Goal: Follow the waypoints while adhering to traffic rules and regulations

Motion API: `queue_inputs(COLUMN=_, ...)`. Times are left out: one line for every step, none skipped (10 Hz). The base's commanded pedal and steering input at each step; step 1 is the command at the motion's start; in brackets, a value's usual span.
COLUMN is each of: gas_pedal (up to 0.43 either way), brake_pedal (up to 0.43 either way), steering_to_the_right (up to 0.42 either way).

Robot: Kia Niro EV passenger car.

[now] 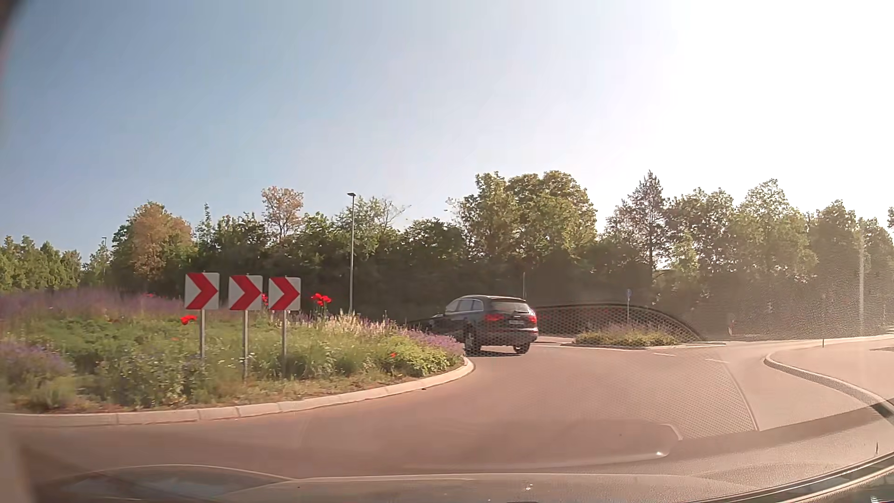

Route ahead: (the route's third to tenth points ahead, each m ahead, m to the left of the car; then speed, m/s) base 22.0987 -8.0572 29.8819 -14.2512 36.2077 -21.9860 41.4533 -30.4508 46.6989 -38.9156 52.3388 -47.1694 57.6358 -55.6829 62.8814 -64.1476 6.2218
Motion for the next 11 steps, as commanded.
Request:
queue_inputs(gas_pedal=0.299, brake_pedal=0.012, steering_to_the_right=0.184)
queue_inputs(gas_pedal=0.299, brake_pedal=0.012, steering_to_the_right=0.191)
queue_inputs(gas_pedal=0.287, brake_pedal=0.012, steering_to_the_right=0.19)
queue_inputs(gas_pedal=0.28, brake_pedal=0.012, steering_to_the_right=0.189)
queue_inputs(gas_pedal=0.28, brake_pedal=0.012, steering_to_the_right=0.18)
queue_inputs(gas_pedal=0.28, brake_pedal=0.012, steering_to_the_right=0.164)
queue_inputs(gas_pedal=0.28, brake_pedal=0.012, steering_to_the_right=0.137)
queue_inputs(gas_pedal=0.28, brake_pedal=0.012, steering_to_the_right=0.119)
queue_inputs(gas_pedal=0.28, brake_pedal=0.012, steering_to_the_right=0.118)
queue_inputs(gas_pedal=0.268, brake_pedal=0.012, steering_to_the_right=0.118)
queue_inputs(gas_pedal=0.24, brake_pedal=0.012, steering_to_the_right=0.118)
